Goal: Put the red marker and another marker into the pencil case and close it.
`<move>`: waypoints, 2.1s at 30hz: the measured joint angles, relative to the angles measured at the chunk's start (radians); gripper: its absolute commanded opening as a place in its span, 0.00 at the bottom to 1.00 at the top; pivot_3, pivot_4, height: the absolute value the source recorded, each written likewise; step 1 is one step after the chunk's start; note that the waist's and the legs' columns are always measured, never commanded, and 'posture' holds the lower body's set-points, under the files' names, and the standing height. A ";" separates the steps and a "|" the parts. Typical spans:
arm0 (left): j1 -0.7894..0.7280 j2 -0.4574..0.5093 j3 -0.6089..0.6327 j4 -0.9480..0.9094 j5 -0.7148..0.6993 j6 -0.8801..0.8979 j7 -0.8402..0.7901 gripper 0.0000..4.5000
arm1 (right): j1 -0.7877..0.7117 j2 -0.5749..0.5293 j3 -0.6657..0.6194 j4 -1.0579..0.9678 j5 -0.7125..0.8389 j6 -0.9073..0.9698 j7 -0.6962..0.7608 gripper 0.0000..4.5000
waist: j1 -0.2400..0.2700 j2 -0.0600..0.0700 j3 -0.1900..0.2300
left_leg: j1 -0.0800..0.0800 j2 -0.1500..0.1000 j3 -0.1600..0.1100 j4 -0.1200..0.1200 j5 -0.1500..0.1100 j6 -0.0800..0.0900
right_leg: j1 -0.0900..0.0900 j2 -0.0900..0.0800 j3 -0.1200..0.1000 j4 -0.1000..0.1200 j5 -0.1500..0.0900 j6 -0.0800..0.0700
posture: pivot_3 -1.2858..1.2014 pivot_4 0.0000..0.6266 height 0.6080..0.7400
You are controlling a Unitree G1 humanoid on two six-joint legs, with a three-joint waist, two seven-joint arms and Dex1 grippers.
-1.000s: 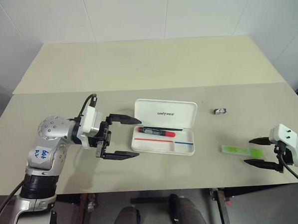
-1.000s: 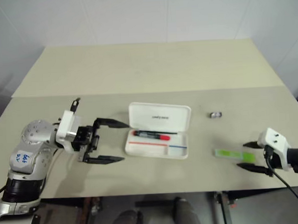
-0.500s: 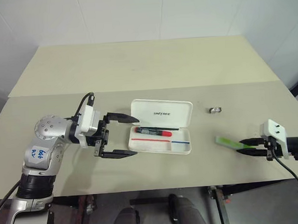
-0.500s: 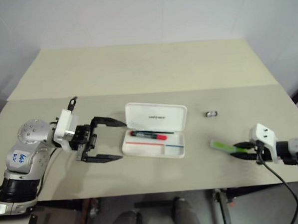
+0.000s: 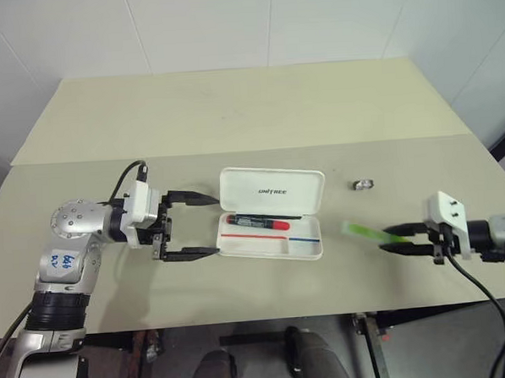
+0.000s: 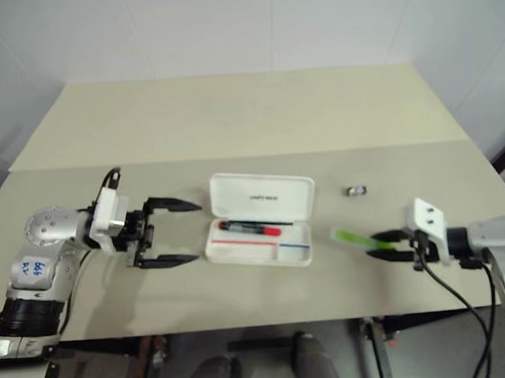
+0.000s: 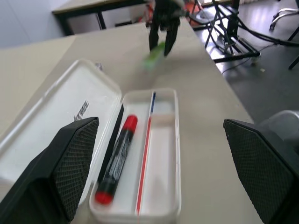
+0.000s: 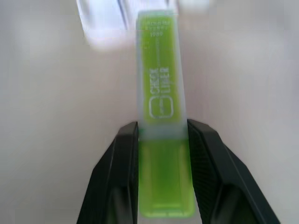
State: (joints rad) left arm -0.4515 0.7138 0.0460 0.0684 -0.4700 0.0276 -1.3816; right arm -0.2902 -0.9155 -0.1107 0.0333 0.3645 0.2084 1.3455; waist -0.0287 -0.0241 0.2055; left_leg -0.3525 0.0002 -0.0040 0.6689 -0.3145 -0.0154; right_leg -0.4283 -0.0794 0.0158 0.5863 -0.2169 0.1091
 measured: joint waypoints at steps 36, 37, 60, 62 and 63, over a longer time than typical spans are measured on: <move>0.084 0.027 0.017 0.061 0.039 -0.082 0.000 1.00 | -0.285 0.372 0.465 -0.098 -0.161 0.236 -0.203 0.24 | 0.023 0.000 0.000 | -0.008 0.001 -0.004 -0.002 -0.004 -0.003 | -0.007 -0.001 -0.008 0.002 0.000 -0.001 | 0.52 0.24 1.00; 0.084 0.027 0.018 0.060 0.039 -0.081 0.002 1.00 | -0.287 0.373 0.470 -0.093 -0.166 0.239 -0.202 0.24 | 0.024 0.000 0.000 | -0.008 0.001 -0.004 -0.002 -0.004 -0.003 | -0.007 -0.001 -0.008 0.002 0.000 -0.001 | 0.52 0.24 1.00; 0.081 0.027 0.019 0.063 0.040 -0.095 0.015 1.00 | -0.362 0.399 0.498 -0.049 -0.206 0.270 -0.206 1.00 | 0.022 0.000 0.000 | -0.007 0.002 -0.004 -0.003 -0.004 -0.003 | -0.008 0.000 -0.009 0.004 -0.002 -0.004 | 0.52 0.24 1.00; 0.081 0.027 0.019 0.064 0.040 -0.095 0.015 1.00 | -0.364 0.400 0.497 -0.050 -0.200 0.280 -0.206 1.00 | 0.022 0.000 0.000 | -0.007 0.002 -0.004 -0.003 -0.004 -0.003 | -0.008 0.000 -0.009 0.004 -0.002 -0.004 | 0.52 0.24 1.00; 0.081 0.027 0.019 0.064 0.040 -0.095 0.015 1.00 | -0.364 0.401 0.496 -0.055 -0.195 0.291 -0.206 1.00 | 0.022 0.000 0.000 | -0.007 0.002 -0.004 -0.003 -0.004 -0.003 | -0.008 0.000 -0.009 0.004 -0.002 -0.004 | 0.52 0.24 1.00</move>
State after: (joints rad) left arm -0.3707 0.7407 0.0648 0.1321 -0.4301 -0.0676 -1.3667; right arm -0.6544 -0.5145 0.3858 -0.0215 0.1693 0.4990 1.1396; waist -0.0064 -0.0243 0.2055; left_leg -0.3595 0.0023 -0.0080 0.6662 -0.3181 -0.0185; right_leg -0.4364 -0.0797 0.0072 0.5900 -0.2189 0.1054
